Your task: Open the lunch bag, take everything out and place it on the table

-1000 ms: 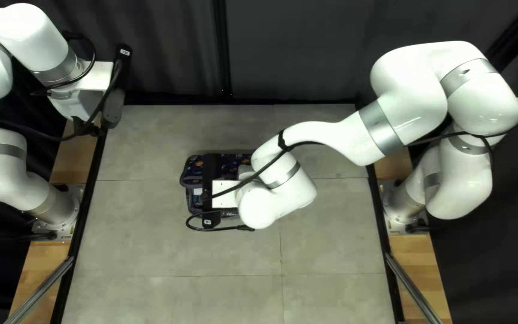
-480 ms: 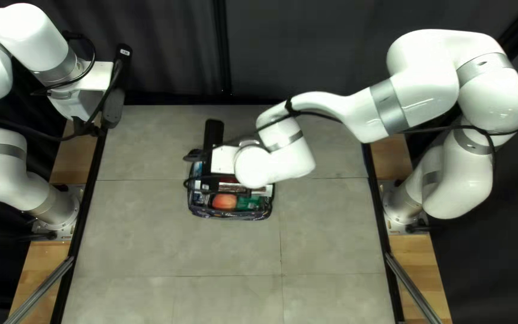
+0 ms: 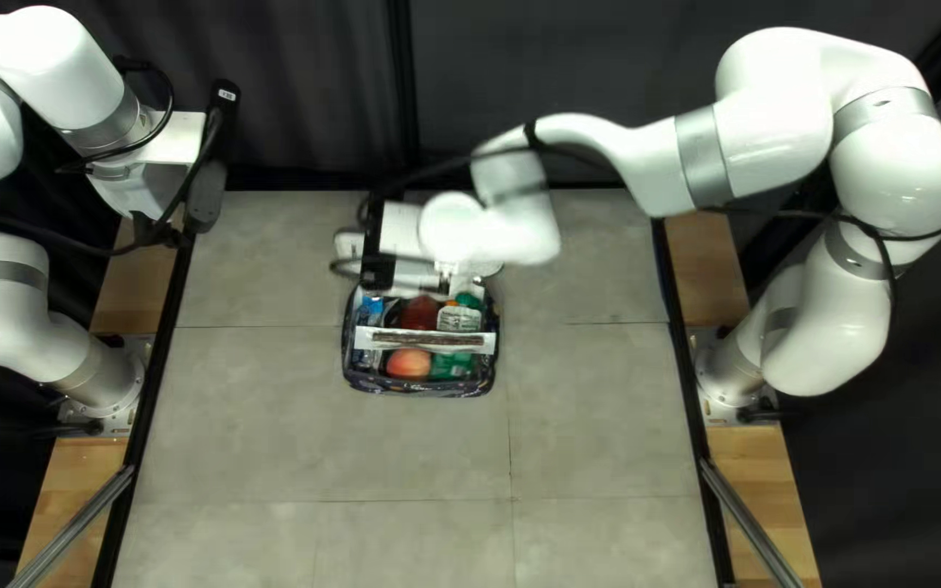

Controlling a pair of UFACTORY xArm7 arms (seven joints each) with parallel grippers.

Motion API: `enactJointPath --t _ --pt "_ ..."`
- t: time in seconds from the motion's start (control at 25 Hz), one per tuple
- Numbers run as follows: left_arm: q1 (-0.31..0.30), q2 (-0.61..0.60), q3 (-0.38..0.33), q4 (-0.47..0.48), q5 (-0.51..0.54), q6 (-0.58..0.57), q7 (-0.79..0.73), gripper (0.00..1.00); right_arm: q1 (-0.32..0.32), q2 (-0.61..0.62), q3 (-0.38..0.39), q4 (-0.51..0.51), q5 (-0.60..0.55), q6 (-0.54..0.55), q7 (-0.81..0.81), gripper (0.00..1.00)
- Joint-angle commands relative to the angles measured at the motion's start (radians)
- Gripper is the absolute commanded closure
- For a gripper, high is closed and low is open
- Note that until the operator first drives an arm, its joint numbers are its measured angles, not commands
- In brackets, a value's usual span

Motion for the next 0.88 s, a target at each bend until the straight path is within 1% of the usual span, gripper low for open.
enactJointPath --t 0.04,0.16,0.2,0.28,0.32,0.36,0.4,0.44,0.52,0.56,0.64,0.76,0.8,0.88 --pt "0.000 0.000 0.000 0.000 0.000 0.000 0.000 0.00 -0.039 0.013 -0.019 0.057 0.076 0.026 -0.142 0.00" --pt "0.000 0.000 0.000 0.000 0.000 0.000 0.000 0.00 -0.006 -0.065 0.007 0.056 0.100 0.098 -0.145 0.00" --pt "0.000 0.000 0.000 0.000 0.000 0.000 0.000 0.00 -0.001 -0.077 0.013 0.055 0.101 0.107 -0.143 0.00" --pt "0.000 0.000 0.000 0.000 0.000 0.000 0.000 0.00 0.045 -0.119 0.063 0.079 0.110 0.194 -0.105 0.00" --pt "0.000 0.000 0.000 0.000 0.000 0.000 0.000 0.00 0.060 -0.122 0.079 0.087 0.113 0.215 -0.089 0.00" --pt "0.000 0.000 0.000 0.000 0.000 0.000 0.000 0.00 0.090 -0.115 0.110 0.104 0.122 0.250 -0.054 0.00" --pt "0.000 0.000 0.000 0.000 0.000 0.000 0.000 0.00 0.104 -0.110 0.125 0.107 0.126 0.261 -0.034 0.00" --pt "0.000 0.000 0.000 0.000 0.000 0.000 0.000 0.00 0.135 -0.095 0.155 0.111 0.134 0.271 0.015 0.00" --pt "0.000 0.000 0.000 0.000 0.000 0.000 0.000 0.00 0.172 -0.075 0.189 0.102 0.137 0.269 0.080 0.00" --pt "0.000 0.000 0.000 0.000 0.000 0.000 0.000 0.00 0.201 -0.060 0.213 0.086 0.137 0.257 0.138 0.00" --pt "0.000 0.000 0.000 0.000 0.000 0.000 0.000 0.00 0.233 -0.037 0.239 0.070 0.133 0.236 0.204 0.00" --pt "0.000 0.000 0.000 0.000 0.000 0.000 0.000 0.00 0.265 -0.003 0.260 0.054 0.115 0.211 0.265 0.00" --pt "0.000 0.000 0.000 0.000 0.000 0.000 0.000 0.00 0.266 -0.001 0.261 0.050 0.115 0.206 0.268 0.00" --pt "0.000 0.000 0.000 0.000 0.000 0.000 0.000 0.00 0.277 0.019 0.268 0.023 0.113 0.161 0.302 0.00"
